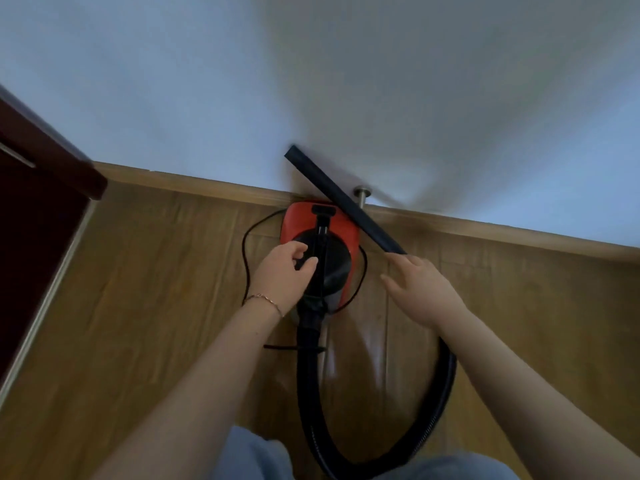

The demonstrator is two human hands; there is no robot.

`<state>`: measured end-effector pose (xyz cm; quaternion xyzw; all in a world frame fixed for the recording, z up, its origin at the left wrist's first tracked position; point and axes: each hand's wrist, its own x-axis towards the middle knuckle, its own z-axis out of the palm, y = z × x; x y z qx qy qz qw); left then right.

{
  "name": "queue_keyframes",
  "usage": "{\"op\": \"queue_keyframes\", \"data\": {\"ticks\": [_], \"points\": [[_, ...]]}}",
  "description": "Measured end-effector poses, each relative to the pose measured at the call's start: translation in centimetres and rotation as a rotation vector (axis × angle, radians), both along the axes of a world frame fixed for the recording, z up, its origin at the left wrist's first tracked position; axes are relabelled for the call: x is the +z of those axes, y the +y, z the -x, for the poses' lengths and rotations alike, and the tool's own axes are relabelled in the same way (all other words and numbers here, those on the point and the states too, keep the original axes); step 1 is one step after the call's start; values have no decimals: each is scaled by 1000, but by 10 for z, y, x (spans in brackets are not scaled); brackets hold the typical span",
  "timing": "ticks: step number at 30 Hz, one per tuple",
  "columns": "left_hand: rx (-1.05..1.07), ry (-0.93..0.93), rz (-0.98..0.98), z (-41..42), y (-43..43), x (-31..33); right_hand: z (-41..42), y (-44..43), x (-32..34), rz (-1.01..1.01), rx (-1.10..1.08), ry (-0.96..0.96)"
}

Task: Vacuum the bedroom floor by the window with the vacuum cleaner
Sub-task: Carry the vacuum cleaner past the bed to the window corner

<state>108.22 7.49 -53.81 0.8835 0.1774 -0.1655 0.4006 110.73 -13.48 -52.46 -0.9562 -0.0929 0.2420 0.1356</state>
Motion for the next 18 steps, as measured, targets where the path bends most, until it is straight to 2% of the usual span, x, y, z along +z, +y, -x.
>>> {"op": "queue_keyframes", "data": {"ticks": [4, 8, 13, 18], "points": [[186, 20, 67, -30, -17, -77, -36, -1, -69, -137, -114, -192], [254, -53, 35, -47, -28, -115, -64, 5, -117, -227, -173, -309], [210, -125, -26, -52, -33, -128, -86, 14, -160, -191, -172, -274], [233, -61, -17, -62, -31, -132, -98, 18, -187, -153, -214, -200]]}}
